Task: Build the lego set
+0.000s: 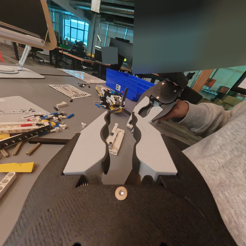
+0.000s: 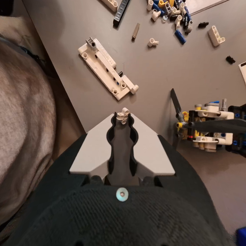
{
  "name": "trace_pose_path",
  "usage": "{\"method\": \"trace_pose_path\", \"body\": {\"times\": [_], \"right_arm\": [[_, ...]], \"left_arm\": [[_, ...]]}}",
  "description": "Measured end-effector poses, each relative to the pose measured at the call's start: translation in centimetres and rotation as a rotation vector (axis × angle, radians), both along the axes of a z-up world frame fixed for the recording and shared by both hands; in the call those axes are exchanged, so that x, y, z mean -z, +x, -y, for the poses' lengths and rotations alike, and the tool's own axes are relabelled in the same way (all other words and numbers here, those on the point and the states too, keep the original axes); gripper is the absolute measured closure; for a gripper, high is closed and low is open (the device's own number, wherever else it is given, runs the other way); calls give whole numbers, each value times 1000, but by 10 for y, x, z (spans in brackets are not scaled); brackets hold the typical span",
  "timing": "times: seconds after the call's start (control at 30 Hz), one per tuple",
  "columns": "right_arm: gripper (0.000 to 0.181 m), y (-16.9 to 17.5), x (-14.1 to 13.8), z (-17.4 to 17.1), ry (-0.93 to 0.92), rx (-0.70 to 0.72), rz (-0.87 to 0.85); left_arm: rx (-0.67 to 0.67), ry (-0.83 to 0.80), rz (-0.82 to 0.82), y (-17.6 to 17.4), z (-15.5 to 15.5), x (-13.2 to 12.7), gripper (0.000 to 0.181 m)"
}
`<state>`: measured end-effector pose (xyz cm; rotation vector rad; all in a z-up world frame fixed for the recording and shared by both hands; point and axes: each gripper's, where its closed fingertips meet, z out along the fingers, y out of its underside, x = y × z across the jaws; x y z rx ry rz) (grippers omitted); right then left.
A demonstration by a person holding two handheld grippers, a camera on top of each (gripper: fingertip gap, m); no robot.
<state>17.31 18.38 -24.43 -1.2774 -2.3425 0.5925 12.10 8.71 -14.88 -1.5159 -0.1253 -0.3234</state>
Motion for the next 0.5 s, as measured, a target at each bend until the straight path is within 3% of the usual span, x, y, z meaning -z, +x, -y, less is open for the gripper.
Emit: {"method": "trace_pose_path", "body": {"times": [0.17, 0.5], "right_arm": [[154, -2, -12, 3, -89, 17, 11], [157, -32, -76, -23, -134, 66, -87]], "left_arm": [[7, 11, 29, -3, 3, -1, 151], [-1, 39, 73, -12, 10, -4, 153]]}}
